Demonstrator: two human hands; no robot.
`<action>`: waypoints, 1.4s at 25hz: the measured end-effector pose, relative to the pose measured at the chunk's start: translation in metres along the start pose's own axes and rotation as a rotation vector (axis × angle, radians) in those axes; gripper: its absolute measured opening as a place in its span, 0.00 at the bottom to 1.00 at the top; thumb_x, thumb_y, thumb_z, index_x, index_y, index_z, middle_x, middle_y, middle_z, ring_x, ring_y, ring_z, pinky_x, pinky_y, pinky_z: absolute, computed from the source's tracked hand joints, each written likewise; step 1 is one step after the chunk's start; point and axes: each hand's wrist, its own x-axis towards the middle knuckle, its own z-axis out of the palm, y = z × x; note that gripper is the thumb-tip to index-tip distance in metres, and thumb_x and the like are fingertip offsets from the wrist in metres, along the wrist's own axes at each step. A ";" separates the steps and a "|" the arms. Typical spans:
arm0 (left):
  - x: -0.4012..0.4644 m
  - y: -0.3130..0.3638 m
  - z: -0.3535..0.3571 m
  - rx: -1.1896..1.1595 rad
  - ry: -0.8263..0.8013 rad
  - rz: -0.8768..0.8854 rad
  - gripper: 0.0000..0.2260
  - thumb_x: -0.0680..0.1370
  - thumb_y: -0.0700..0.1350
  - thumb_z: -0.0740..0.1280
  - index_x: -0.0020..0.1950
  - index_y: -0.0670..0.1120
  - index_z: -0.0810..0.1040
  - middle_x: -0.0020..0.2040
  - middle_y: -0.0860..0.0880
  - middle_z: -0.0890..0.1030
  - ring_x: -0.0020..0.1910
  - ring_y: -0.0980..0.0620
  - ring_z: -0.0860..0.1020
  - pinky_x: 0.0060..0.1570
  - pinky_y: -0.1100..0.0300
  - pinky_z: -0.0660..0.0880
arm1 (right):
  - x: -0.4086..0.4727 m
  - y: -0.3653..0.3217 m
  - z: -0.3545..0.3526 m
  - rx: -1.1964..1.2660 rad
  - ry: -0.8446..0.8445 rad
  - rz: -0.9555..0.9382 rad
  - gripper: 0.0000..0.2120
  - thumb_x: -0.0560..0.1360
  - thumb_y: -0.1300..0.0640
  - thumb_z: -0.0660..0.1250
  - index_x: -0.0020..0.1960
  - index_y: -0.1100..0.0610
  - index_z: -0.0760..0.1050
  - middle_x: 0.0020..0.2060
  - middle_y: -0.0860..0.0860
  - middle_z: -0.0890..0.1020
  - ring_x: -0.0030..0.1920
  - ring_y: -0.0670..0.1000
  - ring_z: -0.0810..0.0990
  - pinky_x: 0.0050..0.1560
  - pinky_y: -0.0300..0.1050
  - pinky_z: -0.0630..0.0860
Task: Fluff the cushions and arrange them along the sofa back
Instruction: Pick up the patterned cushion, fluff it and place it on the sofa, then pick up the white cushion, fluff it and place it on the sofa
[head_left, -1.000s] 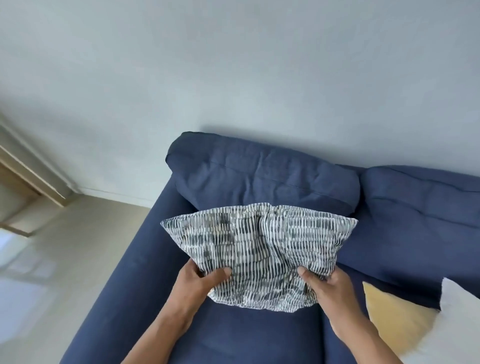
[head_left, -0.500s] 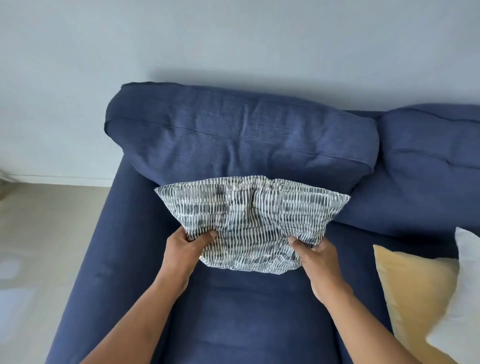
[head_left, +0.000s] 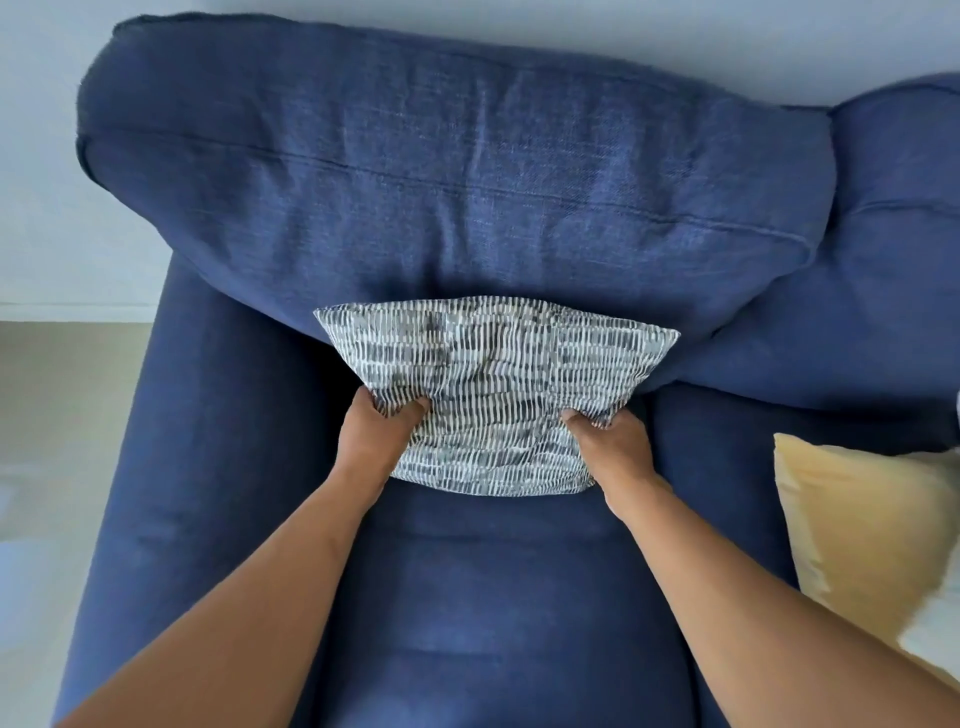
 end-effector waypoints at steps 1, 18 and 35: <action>-0.006 0.002 -0.002 0.048 0.014 0.007 0.26 0.74 0.54 0.77 0.69 0.48 0.75 0.61 0.51 0.84 0.59 0.46 0.83 0.64 0.42 0.79 | -0.004 -0.001 -0.003 -0.020 0.003 0.003 0.18 0.75 0.47 0.75 0.60 0.55 0.81 0.53 0.50 0.85 0.55 0.56 0.83 0.58 0.52 0.79; -0.230 0.053 -0.011 0.280 -0.197 0.338 0.27 0.83 0.52 0.66 0.81 0.48 0.67 0.80 0.47 0.71 0.79 0.48 0.68 0.73 0.56 0.65 | -0.211 -0.050 -0.121 -0.288 0.029 -0.249 0.33 0.83 0.45 0.63 0.83 0.56 0.59 0.82 0.53 0.64 0.82 0.53 0.60 0.78 0.49 0.59; -0.457 0.025 0.184 0.622 -0.447 0.745 0.30 0.84 0.52 0.64 0.84 0.46 0.60 0.85 0.49 0.59 0.85 0.53 0.53 0.80 0.54 0.55 | -0.324 0.147 -0.390 -0.355 0.386 -0.193 0.35 0.83 0.49 0.62 0.84 0.59 0.51 0.85 0.56 0.50 0.85 0.54 0.44 0.82 0.54 0.51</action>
